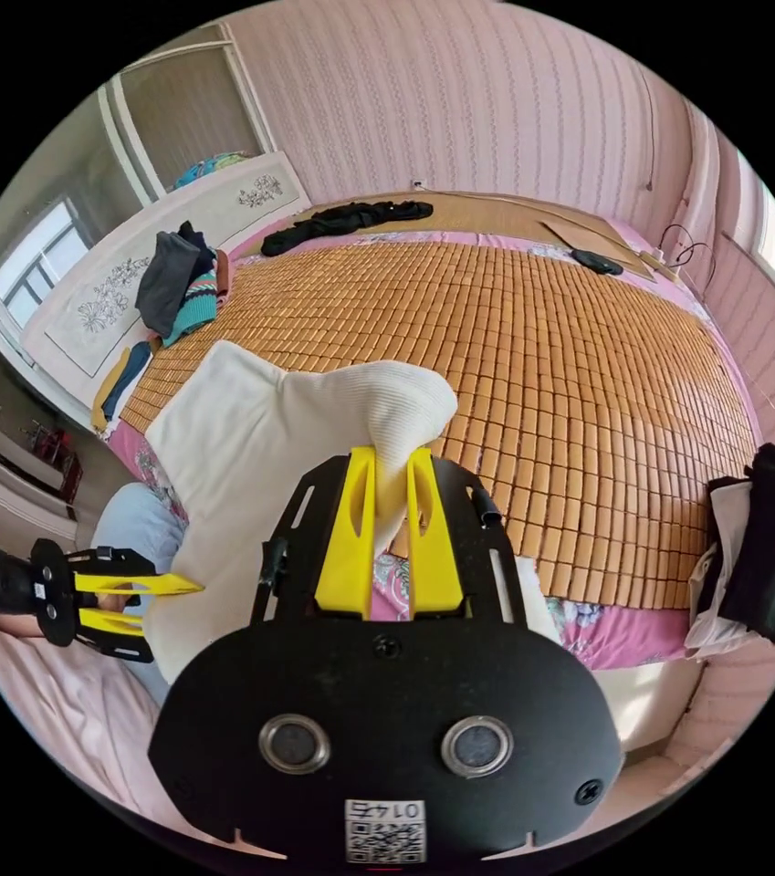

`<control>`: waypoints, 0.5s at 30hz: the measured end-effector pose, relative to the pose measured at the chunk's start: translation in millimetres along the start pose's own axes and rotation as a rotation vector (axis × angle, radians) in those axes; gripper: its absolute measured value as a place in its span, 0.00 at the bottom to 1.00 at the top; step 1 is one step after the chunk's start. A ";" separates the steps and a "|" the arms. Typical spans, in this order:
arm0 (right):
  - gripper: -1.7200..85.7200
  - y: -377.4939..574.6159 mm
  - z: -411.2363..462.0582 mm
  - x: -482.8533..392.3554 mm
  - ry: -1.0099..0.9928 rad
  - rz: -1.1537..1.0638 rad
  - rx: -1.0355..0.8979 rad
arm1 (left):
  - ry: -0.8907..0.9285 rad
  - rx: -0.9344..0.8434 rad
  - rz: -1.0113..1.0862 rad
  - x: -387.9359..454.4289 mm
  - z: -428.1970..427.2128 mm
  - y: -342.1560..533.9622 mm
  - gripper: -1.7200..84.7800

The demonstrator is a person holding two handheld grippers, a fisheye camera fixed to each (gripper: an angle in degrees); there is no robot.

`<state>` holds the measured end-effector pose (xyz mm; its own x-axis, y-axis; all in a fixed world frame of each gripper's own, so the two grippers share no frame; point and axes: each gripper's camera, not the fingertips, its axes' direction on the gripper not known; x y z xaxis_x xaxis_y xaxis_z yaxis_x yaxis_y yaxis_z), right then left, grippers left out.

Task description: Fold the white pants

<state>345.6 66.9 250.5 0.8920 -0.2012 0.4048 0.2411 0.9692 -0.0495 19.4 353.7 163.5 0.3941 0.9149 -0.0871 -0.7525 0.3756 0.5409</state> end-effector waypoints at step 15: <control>0.09 5.7 -69.9 -24.5 0.337 -0.055 -0.038 | 0.225 0.193 -0.068 -24.2 -9.6 -20.3 0.09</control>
<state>351.8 67.5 176.5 0.9520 -0.2946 0.0833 0.3006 0.9510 -0.0722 20.1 325.3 146.6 0.2969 0.9066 -0.3000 -0.6055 0.4216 0.6750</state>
